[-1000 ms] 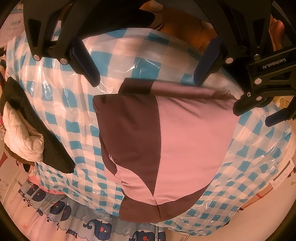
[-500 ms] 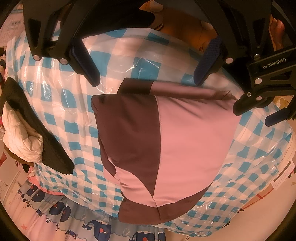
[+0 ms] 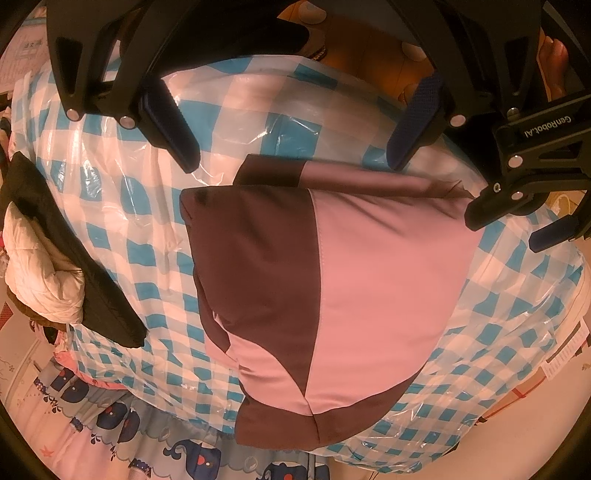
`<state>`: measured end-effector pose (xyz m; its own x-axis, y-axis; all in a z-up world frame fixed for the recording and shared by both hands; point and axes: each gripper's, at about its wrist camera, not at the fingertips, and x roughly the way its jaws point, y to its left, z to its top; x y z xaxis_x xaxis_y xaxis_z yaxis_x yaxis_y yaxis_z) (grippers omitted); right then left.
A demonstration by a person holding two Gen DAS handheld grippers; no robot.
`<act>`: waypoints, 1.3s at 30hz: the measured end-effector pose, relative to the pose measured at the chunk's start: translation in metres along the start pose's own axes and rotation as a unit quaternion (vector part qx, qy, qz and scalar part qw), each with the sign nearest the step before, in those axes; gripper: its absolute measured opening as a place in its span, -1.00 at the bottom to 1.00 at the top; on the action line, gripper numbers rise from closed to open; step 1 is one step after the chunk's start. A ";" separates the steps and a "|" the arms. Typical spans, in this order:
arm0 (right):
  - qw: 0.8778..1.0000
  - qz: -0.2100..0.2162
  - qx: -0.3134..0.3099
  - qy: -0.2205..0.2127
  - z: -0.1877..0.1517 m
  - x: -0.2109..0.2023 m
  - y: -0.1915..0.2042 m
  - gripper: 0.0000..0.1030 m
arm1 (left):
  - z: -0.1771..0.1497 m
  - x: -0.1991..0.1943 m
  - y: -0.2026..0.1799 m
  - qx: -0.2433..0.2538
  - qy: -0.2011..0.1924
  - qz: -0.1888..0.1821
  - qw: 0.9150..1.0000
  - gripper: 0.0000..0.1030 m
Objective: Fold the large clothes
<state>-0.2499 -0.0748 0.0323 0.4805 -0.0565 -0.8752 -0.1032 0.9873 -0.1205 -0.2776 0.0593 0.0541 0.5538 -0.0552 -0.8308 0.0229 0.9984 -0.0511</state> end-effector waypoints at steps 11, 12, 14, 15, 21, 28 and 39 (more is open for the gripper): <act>1.000 -0.001 0.000 0.000 0.000 0.000 0.002 0.90 | 0.001 0.000 0.000 0.000 0.000 -0.001 1.000 0.86; 1.000 0.000 0.000 0.000 0.001 0.000 0.002 0.90 | 0.001 0.000 0.000 0.000 0.000 -0.001 1.000 0.86; 1.000 0.000 0.000 0.000 0.000 0.000 0.002 0.90 | 0.001 0.000 0.000 0.000 0.000 -0.001 1.000 0.86; 1.000 -0.001 0.000 0.001 0.000 0.000 0.003 0.90 | 0.001 0.000 0.000 0.000 0.000 0.000 1.000 0.86; 1.000 0.000 -0.001 0.001 0.001 0.001 0.002 0.90 | 0.001 -0.001 -0.001 0.000 0.000 -0.001 1.000 0.86; 1.000 0.000 -0.001 0.001 0.002 0.002 0.003 0.90 | 0.001 -0.001 -0.001 0.000 0.001 0.000 1.000 0.86; 1.000 -0.002 -0.002 -0.004 0.004 0.004 0.005 0.90 | 0.000 0.003 0.000 0.000 -0.003 0.007 1.000 0.86</act>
<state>-0.2454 -0.0700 0.0301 0.4879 -0.0590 -0.8709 -0.1046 0.9866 -0.1255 -0.2757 0.0593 0.0516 0.5589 -0.0417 -0.8282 0.0162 0.9991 -0.0394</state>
